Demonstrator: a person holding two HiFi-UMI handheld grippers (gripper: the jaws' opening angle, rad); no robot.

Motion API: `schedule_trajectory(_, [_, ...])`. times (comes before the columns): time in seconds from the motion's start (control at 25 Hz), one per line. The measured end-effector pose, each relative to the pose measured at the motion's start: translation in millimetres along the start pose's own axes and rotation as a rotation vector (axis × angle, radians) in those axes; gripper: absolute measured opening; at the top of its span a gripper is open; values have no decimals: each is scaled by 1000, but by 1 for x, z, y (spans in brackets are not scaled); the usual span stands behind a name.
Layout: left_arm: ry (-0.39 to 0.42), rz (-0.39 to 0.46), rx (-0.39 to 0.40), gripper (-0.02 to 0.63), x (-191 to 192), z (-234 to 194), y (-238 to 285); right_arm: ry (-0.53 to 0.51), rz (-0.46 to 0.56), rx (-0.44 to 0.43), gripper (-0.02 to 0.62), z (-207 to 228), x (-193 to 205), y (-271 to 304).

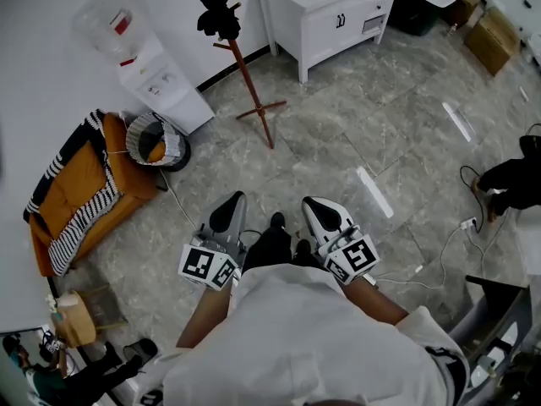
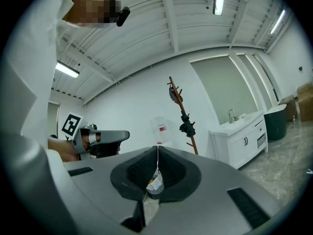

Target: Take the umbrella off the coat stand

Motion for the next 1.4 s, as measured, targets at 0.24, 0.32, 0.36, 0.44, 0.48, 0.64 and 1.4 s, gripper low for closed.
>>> schedule_trajectory(0.24, [-23, 5, -49, 15, 0, -32, 12, 24, -29, 8, 15, 14, 1, 16])
schedule_trajectory(0.32, [-44, 15, -59, 15, 2, -42, 19, 26, -43, 12, 15, 21, 2, 21])
schedule_trajectory(0.36, [-58, 19, -64, 15, 2, -47, 23, 29, -50, 18, 15, 25, 2, 24])
schedule_trajectory(0.44, [-82, 25, -71, 14, 2, -58, 34, 25, -62, 33, 15, 34, -2, 32])
schedule_trajectory(0.48, [-86, 29, -72, 14, -1, -63, 41, 9, -65, 39, 15, 39, -7, 36])
schedule_trajectory(0.64, [-88, 57, -78, 13, -12, -87, 64, -39, -69, 54, 15, 64, -22, 60])
schedule_trajectory(1.4, [-144, 115, -22, 13, -68, -236, 197, -195, -136, -18, 15, 154, -119, 239])
Point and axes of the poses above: the fingertips, and each gripper's own axes: y forward along the fingers, z to its right, x out of its underside, the point moved 3 cm from there along -y, backward along the fingers, and after that the axes turned 12 degrees about -z, right-handed, at the moved point
